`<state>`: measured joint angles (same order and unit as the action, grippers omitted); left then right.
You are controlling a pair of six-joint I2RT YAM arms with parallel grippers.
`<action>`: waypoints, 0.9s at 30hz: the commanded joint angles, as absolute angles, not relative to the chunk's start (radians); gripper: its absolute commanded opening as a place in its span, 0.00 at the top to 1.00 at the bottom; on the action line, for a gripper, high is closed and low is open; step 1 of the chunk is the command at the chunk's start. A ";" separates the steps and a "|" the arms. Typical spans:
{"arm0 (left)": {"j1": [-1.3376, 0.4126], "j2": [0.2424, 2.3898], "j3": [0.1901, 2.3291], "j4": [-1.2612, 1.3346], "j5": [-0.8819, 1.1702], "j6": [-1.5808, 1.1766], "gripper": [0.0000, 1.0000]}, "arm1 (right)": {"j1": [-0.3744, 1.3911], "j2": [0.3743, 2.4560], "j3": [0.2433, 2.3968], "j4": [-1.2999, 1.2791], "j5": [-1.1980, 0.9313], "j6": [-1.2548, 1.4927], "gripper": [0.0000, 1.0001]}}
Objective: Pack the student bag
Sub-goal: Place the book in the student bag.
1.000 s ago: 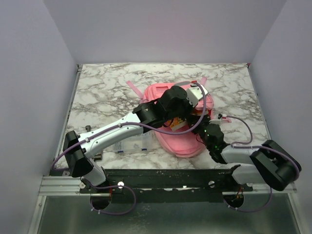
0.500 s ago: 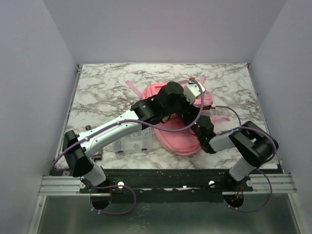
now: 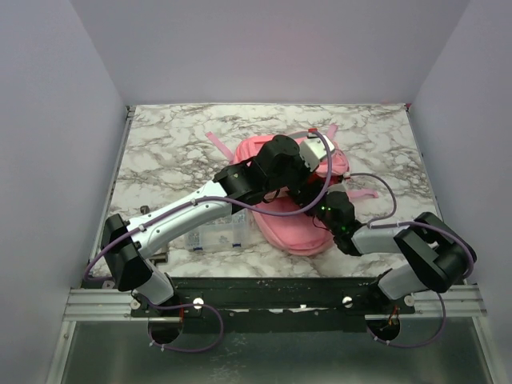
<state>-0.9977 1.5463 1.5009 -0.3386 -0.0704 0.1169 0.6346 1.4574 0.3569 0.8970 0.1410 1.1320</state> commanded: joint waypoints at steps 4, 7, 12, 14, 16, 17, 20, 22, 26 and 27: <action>-0.990 1.524 1.534 -0.268 -0.049 0.089 1.00 | 0.635 1.660 0.426 1.194 0.305 1.194 0.99; -0.985 1.520 1.524 -0.270 -0.048 0.083 1.00 | 0.635 1.728 0.459 1.315 0.420 1.170 0.99; -0.954 1.513 1.501 -0.265 -0.039 0.060 1.00 | 0.636 1.719 0.434 1.309 0.404 1.166 0.68; -0.940 1.504 1.485 -0.253 -0.018 0.045 1.00 | 0.636 1.660 0.403 1.223 0.355 1.176 0.49; -0.929 1.496 1.467 -0.233 -0.005 0.028 1.00 | 0.636 1.592 0.376 1.119 0.277 1.167 0.38; -0.923 1.497 1.464 -0.225 -0.001 0.020 1.00 | 0.635 1.559 0.367 1.067 0.230 1.158 0.33; -0.903 1.504 1.462 -0.219 -0.001 0.005 1.00 | 0.635 1.444 0.338 0.896 0.148 1.127 0.23; -0.888 1.508 1.462 -0.220 0.024 -0.037 1.00 | 0.635 1.355 0.322 0.788 0.114 1.069 0.14; -0.857 1.523 1.457 -0.218 0.060 -0.071 1.00 | 0.632 1.166 0.364 0.500 0.060 0.935 0.06; -0.851 1.527 1.457 -0.219 0.058 -0.081 1.00 | 0.632 1.119 0.382 0.410 0.061 0.885 0.06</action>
